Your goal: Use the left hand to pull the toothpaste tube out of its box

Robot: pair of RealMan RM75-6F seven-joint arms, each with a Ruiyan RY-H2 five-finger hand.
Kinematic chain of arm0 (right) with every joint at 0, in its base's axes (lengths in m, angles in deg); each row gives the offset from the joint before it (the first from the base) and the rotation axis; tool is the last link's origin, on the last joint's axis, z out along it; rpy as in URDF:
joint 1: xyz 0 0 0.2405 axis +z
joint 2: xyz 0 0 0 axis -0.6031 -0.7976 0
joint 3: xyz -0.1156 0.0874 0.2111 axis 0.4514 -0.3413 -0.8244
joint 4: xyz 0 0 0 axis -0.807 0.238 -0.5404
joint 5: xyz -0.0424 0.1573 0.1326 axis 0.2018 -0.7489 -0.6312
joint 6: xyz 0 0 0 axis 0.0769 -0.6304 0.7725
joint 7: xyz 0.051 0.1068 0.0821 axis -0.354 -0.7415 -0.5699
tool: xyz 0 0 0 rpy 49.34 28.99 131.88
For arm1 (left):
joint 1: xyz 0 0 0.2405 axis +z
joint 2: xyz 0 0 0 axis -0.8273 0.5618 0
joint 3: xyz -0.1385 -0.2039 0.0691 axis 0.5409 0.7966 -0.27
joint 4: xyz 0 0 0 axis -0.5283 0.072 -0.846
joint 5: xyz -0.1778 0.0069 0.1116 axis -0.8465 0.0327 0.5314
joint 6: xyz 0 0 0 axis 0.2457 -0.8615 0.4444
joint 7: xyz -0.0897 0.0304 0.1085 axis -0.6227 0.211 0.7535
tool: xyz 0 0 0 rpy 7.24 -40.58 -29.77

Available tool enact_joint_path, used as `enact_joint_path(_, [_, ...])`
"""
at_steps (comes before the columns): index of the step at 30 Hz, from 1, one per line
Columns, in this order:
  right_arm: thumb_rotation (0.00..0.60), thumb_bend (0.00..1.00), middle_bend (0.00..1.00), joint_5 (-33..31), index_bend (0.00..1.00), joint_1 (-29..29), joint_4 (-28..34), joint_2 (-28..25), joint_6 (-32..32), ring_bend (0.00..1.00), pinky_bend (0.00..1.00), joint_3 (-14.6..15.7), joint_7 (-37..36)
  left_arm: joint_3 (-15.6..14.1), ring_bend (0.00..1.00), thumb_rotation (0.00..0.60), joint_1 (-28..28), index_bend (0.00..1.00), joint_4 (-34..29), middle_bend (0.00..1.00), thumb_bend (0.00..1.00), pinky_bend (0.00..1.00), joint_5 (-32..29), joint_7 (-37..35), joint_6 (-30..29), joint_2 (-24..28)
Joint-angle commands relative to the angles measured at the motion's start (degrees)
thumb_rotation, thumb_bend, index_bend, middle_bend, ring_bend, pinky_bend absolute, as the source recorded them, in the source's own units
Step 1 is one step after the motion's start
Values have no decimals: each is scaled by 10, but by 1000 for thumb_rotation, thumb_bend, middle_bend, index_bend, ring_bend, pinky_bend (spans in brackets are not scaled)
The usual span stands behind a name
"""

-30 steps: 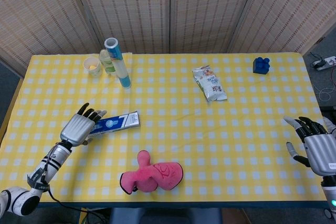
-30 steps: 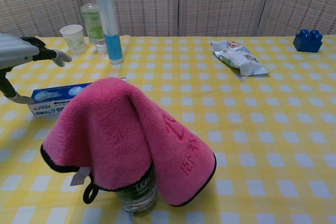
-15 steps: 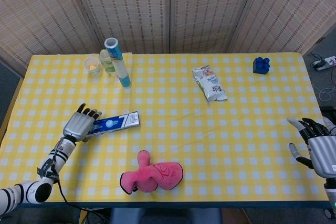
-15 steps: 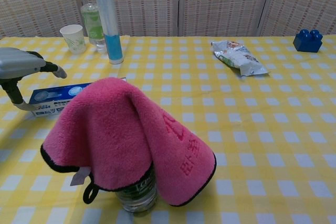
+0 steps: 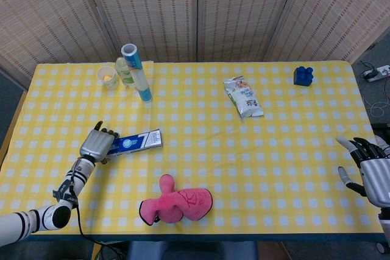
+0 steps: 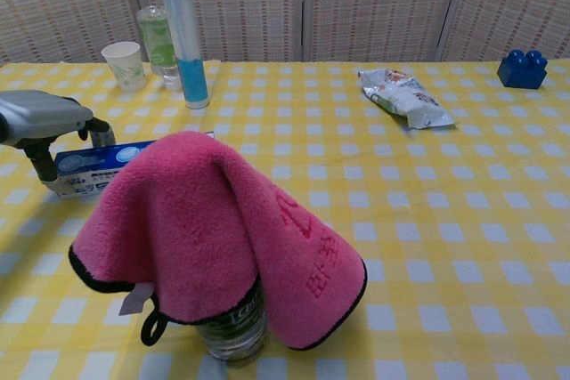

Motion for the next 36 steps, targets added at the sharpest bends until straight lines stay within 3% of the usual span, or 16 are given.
enact_joint_path(1, [600,366,280,-1,180,0,-1,0,-1,171,242,0,-1,-2,264,600,-9,342,6,313,211,0,-17,10,-1,-6])
enact_joint_path(15, [600,366,280,-3,180,1,-10,3,-4,170,241,-1,-10,-28,324,600,-19,430,19,421,218,0,-34,54,-38,-8])
enact_joint_path(21, [600,366,280,1,180,2,-13,5,-3,170,242,0,-14,-36,324,600,-15,425,-17,421,218,0,-14,81,-83,25])
enact_joint_path(29, [600,366,280,5,180,-2,-21,7,5,170,242,1,-24,-46,317,600,-7,423,-113,421,218,0,43,143,-177,104])
enact_joint_path(36, [600,366,280,9,180,-4,-28,8,11,170,242,2,-33,-38,315,600,9,422,-170,421,218,0,87,149,-228,151])
